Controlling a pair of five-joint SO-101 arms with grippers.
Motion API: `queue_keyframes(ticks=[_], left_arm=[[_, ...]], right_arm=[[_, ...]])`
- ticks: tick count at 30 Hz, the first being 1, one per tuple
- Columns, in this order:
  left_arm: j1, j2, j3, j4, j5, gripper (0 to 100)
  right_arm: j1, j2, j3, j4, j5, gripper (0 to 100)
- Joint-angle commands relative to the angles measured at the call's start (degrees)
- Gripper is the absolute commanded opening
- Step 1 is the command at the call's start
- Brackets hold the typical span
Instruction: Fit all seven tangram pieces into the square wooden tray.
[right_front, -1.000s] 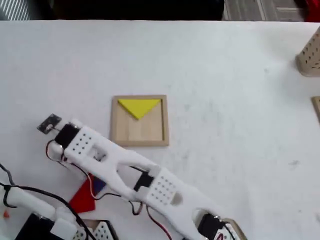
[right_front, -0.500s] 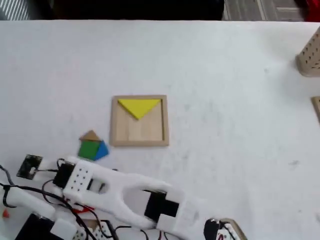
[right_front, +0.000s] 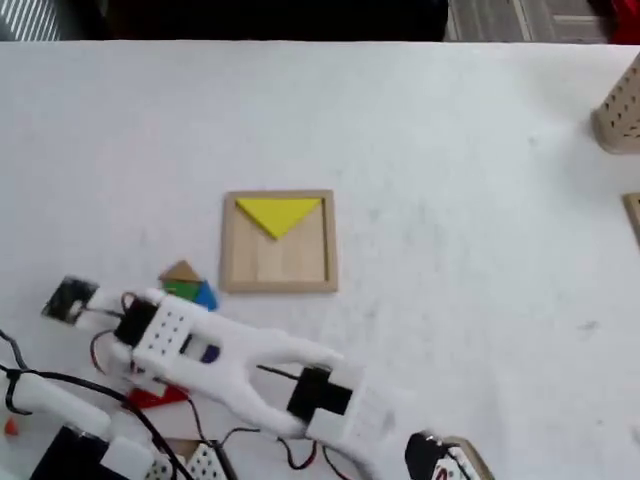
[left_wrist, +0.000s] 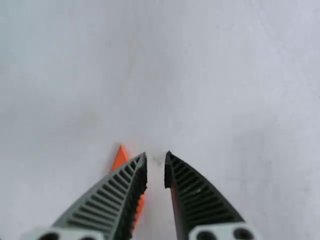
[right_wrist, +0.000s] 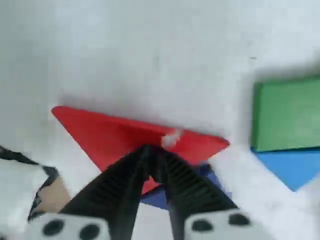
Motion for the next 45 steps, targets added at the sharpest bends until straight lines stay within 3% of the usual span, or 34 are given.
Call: queue_keyframes(ticks=[1,12,17,21,26,31,38,42,45], left_arm=[[-0.4,-1.89,-5.19,2.64,0.35,9],[-0.31,-1.89,-6.33,5.27,0.26,9],[-0.4,-1.89,-6.51,5.27,-0.26,9],[-0.4,-1.71,-6.42,4.84,-1.67,9],[-0.4,-1.63,-6.42,4.84,-1.67,9],[-0.4,-1.71,-6.33,4.84,-1.58,9],[-0.22,-1.8,-3.34,2.46,-1.67,9],[-0.22,-1.8,-1.23,-0.26,-1.67,9],[-0.4,-1.8,-1.14,-0.88,-1.76,9]], right_arm=[[6.81,0.92,-0.44,0.66,-1.76,1.6],[15.08,-0.04,-4.66,4.88,-1.85,1.6],[11.21,-7.78,-3.96,9.63,-1.85,1.7],[9.19,-14.73,3.6,4.09,-1.67,1.7],[3.82,-19.3,12.22,-3.56,6.77,3.3],[2.33,-16.48,15.47,-8.22,8.7,27.7],[0.92,-12.88,14.15,-9.1,23.3,58.2],[0.92,-11.03,12.13,-9.27,24.26,68.0],[0.22,-8.04,11.25,-9.01,25.14,67.2]])
